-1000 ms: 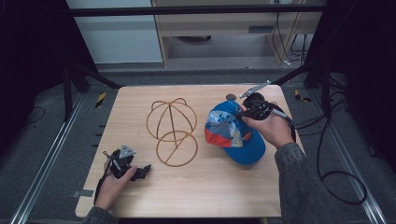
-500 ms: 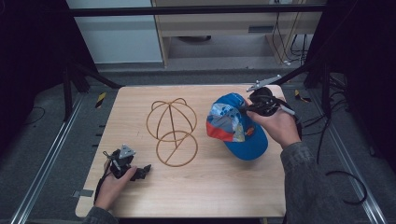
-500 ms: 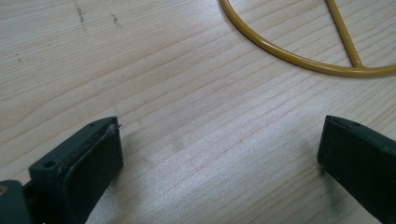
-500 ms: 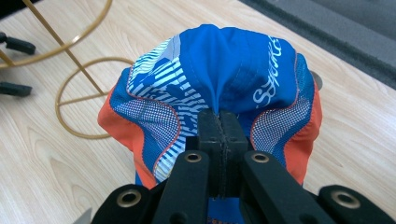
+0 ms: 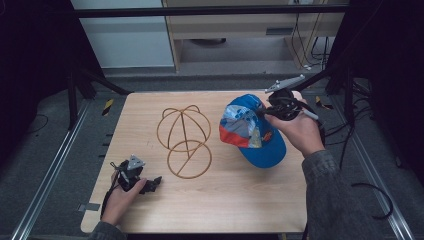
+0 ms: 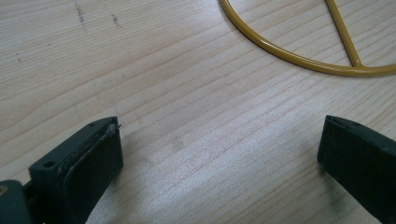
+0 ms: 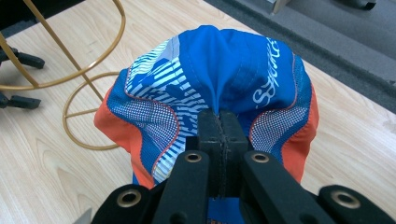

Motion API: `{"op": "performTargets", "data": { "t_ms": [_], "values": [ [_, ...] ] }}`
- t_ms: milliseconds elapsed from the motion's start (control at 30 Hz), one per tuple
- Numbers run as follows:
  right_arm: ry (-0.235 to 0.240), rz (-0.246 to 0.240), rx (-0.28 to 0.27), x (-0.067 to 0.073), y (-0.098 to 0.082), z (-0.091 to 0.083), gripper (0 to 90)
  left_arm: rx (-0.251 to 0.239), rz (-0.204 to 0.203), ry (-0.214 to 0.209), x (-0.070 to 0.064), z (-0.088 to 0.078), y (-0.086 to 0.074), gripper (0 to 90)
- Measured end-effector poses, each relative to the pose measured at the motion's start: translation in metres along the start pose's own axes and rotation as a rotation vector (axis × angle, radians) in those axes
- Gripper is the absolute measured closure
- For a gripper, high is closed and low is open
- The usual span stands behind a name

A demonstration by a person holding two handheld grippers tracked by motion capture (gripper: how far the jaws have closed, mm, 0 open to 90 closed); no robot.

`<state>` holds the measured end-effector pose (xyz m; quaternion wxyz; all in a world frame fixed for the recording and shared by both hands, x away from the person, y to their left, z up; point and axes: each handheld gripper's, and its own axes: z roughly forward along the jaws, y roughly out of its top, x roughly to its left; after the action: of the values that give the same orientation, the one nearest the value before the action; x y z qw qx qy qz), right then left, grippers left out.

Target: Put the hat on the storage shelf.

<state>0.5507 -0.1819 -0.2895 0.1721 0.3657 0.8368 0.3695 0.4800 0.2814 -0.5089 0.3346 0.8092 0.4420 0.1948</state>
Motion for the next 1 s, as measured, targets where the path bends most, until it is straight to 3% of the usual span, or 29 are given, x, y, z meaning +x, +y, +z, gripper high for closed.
{"op": "performTargets", "data": {
  "t_ms": [567, 1000],
  "values": [
    [0.003, -0.014, -0.077, 0.01, 0.013, -0.02, 90.0, -0.002, -0.002, 0.0, 0.0, 0.0, 0.0, 0.0],
    [0.006, -0.045, -0.116, 0.023, 0.035, -0.032, 90.0, -0.002, -0.003, 0.0, 0.0, 0.0, 0.0, 0.0]
  ]
}}
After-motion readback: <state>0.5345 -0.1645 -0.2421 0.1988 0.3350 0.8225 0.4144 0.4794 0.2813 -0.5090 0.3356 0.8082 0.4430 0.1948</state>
